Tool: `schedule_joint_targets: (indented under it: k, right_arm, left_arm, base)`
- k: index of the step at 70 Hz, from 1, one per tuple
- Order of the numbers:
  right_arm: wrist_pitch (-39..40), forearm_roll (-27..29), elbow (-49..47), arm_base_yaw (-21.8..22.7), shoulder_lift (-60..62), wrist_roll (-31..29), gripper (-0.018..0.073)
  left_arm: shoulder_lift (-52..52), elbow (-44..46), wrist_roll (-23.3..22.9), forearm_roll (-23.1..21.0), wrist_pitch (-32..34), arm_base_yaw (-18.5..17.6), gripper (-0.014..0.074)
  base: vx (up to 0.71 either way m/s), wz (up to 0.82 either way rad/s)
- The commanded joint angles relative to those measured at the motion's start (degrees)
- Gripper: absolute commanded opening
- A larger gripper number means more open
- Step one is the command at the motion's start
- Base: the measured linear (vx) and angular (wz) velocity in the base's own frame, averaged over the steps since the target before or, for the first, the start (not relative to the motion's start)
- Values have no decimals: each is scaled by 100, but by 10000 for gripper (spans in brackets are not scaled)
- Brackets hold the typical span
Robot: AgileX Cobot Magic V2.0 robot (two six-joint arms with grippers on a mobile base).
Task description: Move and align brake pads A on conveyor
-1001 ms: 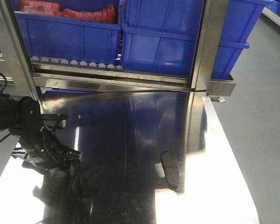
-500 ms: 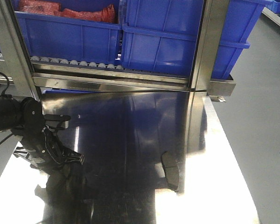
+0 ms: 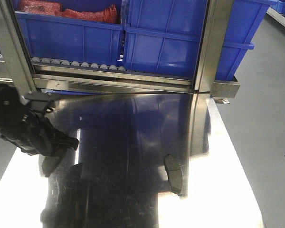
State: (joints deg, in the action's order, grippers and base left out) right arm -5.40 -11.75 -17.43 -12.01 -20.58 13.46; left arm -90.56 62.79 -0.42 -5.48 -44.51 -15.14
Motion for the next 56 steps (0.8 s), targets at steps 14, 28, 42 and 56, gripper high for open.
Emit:
schedule_joint_targets:
  k: [14,28,42,56]
  right_arm:
    - [438,-31,-155,-4,-34,3,487]
    - [438,-31,-155,-4,-34,3,487]
    - [438,-31,-155,-4,-34,3,487]
    - [438,-31,-155,-4,-34,3,487]
  left_arm:
    - [2192,-1442,300,-5,1503,-30,-6]
    - [3893,-2662,287,-32,2258,-30,-6]
    - [5431,-3491,296,-16,2414,-30,-6]
    - [6636,-3991,284,-23,2386,-30,-6]
  base:
    - [0,0]
    - [0,0]
    - [0,0]
    - [0,0]
